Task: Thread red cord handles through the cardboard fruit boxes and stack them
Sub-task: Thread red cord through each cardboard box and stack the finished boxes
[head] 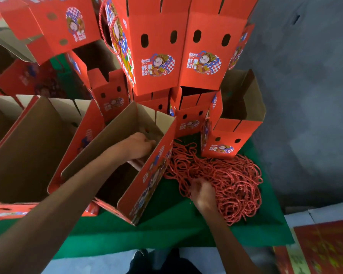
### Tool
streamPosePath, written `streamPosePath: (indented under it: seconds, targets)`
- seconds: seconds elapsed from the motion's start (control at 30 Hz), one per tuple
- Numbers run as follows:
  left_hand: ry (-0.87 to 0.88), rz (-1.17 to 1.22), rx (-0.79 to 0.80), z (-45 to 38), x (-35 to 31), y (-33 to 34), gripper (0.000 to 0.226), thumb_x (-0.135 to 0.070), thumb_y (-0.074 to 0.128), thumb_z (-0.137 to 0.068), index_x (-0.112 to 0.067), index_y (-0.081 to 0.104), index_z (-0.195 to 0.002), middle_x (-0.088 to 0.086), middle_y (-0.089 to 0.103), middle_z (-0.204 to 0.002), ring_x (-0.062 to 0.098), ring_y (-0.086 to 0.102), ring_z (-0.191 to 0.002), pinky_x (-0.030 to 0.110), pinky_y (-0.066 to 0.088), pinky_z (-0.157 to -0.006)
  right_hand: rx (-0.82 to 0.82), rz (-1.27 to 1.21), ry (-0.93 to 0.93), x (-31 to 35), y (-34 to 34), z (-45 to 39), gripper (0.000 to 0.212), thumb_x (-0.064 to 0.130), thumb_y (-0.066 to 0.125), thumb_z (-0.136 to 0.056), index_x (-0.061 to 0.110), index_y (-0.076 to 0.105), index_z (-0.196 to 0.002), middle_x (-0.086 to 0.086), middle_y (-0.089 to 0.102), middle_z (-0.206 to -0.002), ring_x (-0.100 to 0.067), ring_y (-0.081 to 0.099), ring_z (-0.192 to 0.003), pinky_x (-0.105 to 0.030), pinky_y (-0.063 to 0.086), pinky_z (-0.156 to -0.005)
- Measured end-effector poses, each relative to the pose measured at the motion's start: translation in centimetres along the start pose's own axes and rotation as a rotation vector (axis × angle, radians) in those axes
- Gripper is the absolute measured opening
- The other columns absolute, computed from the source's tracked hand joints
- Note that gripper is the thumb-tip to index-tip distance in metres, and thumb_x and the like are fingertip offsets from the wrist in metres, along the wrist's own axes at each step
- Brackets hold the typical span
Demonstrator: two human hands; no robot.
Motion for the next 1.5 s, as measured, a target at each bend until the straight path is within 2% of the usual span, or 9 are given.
streamPosePath:
  seconds: [0.1,0.27,0.57,0.73,0.83,1.0,1.13,1.23,1.5]
  targets:
    - [0.027,0.134,0.047,1.9,0.4,-0.2,0.063,-0.072,0.033,-0.096,-0.021,0.068,-0.112,0.005,0.078,-0.092,0.023,0.077,-0.082,0.037,0.062,-0.064,0.102,0.220,-0.058,-1.1,0.6,1.2,0.013,0.026,0.065,-0.100,0.019,0.073,-0.107,0.002,0.076,-0.098,-0.016,0.072,-0.085,-0.028,0.057,-0.080]
    - [0.110,0.130,0.211,5.8,0.8,1.2,0.069,-0.085,0.030,-0.082,-0.037,0.061,-0.121,-0.005,0.072,-0.114,0.015,0.071,-0.101,0.028,0.059,-0.066,0.081,0.400,-0.159,0.7,2.9,1.4,0.022,0.046,0.064,-0.098,0.024,0.066,-0.095,0.007,0.070,-0.087,-0.015,0.067,-0.075,-0.027,0.047,-0.064]
    - [0.032,0.067,0.170,5.7,1.4,1.1,0.015,-0.033,0.056,-0.099,-0.025,0.060,-0.110,0.002,0.078,-0.098,0.021,0.077,-0.085,0.044,0.063,-0.081,0.252,0.588,-0.289,-0.8,6.3,2.8,0.029,0.048,0.060,-0.089,0.021,0.058,-0.082,0.006,0.065,-0.075,-0.017,0.068,-0.071,-0.025,0.043,-0.062]
    - [0.074,0.040,0.002,4.8,0.9,1.3,0.025,-0.029,0.051,-0.097,-0.013,0.062,-0.113,0.010,0.075,-0.100,0.027,0.076,-0.085,0.048,0.062,-0.081,0.422,0.526,-0.258,-2.7,5.2,3.0,0.031,0.053,0.056,-0.079,0.022,0.054,-0.077,0.009,0.058,-0.066,-0.011,0.059,-0.063,-0.026,0.041,-0.060]
    - [0.036,0.088,-0.017,4.4,0.7,1.4,0.026,-0.029,0.053,-0.098,-0.012,0.057,-0.118,0.008,0.073,-0.101,0.027,0.074,-0.087,0.045,0.062,-0.081,0.209,0.523,-0.212,-3.2,3.5,2.5,0.019,0.042,0.063,-0.087,0.026,0.059,-0.097,0.013,0.060,-0.093,-0.010,0.064,-0.075,-0.029,0.051,-0.071]
    - [-0.056,0.174,-0.009,4.7,1.1,1.3,0.036,-0.032,0.058,-0.097,-0.010,0.053,-0.125,0.012,0.072,-0.106,0.031,0.074,-0.087,0.042,0.062,-0.078,-0.123,0.350,-0.238,-1.9,3.2,3.3,0.030,0.027,0.074,-0.092,0.019,0.052,-0.111,0.005,0.058,-0.101,-0.010,0.060,-0.060,-0.017,0.042,-0.048]
    - [-0.090,0.184,0.038,4.7,1.3,1.2,0.041,-0.031,0.058,-0.098,-0.007,0.054,-0.131,0.015,0.072,-0.112,0.033,0.074,-0.092,0.048,0.060,-0.089,0.053,0.452,-0.449,-0.7,6.0,3.4,0.031,0.042,0.069,-0.095,0.022,0.057,-0.115,0.006,0.064,-0.100,-0.012,0.067,-0.071,-0.026,0.053,-0.058]
    - [-0.090,0.177,0.055,4.6,1.2,1.1,0.042,-0.029,0.059,-0.098,-0.007,0.054,-0.132,0.015,0.072,-0.113,0.034,0.074,-0.093,0.050,0.059,-0.091,0.141,0.464,-0.252,-0.7,6.9,2.4,0.037,0.048,0.060,-0.100,0.018,0.061,-0.123,0.001,0.063,-0.117,-0.022,0.069,-0.102,-0.032,0.054,-0.083]
    - [-0.124,0.195,0.110,4.1,2.5,1.0,0.040,-0.041,0.056,-0.099,-0.013,0.064,-0.126,0.010,0.078,-0.101,0.030,0.077,-0.088,0.050,0.058,-0.092,0.347,0.292,-0.182,1.3,6.1,2.3,0.020,0.037,0.068,-0.092,0.018,0.073,-0.094,0.002,0.075,-0.091,-0.016,0.071,-0.085,-0.036,0.058,-0.079]
Point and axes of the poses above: each hand's wrist, its own z-axis away from the middle knuckle, its own y-axis out of the palm, x = y × z, the point moved 4 cm from there along -z, towards the middle knuckle
